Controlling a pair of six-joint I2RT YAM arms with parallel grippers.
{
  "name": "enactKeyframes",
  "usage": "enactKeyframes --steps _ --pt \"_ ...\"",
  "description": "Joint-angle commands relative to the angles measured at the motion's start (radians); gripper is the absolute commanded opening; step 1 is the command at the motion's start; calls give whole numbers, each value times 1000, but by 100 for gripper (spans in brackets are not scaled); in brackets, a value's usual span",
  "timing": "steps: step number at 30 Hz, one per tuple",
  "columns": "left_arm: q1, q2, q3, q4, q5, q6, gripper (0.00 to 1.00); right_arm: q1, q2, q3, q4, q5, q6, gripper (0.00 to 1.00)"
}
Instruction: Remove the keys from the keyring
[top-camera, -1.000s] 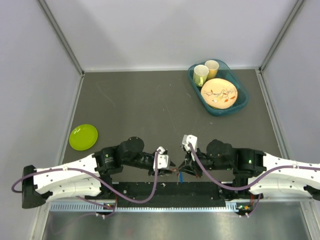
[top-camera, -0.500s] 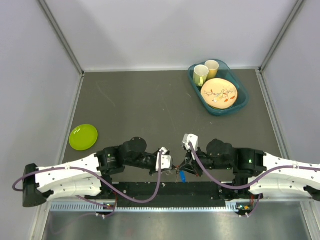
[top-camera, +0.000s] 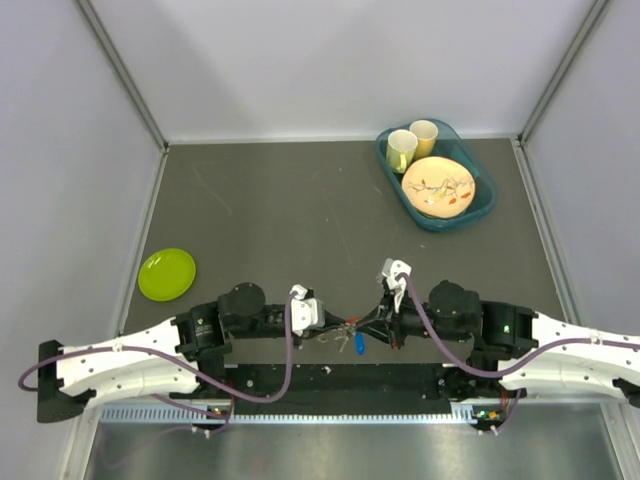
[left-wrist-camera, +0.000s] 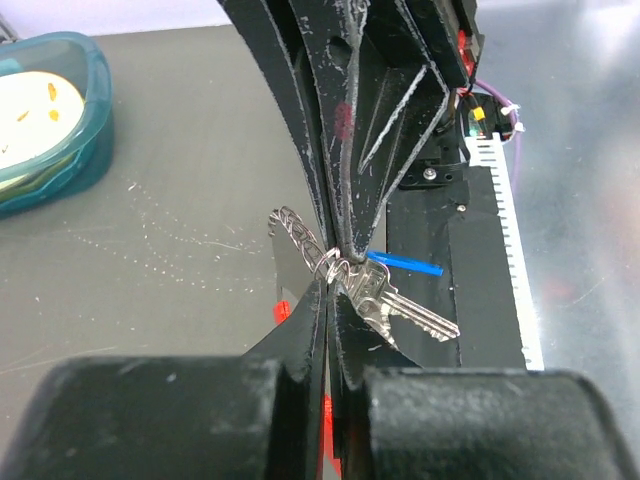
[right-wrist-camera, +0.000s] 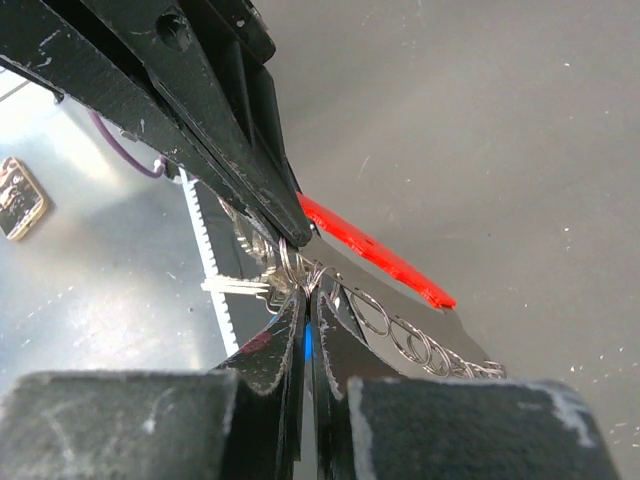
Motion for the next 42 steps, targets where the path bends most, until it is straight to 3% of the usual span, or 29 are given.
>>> enactKeyframes --steps 1,14,42 --pt "4 -28 -4 157 -53 -51 0 -10 -12 -30 21 19 31 0" --pt "4 -102 -127 418 -139 -204 0 -10 -52 -125 186 116 137 0" --pt "10 -142 -214 666 -229 -373 0 -8 -98 -305 515 260 344 0"
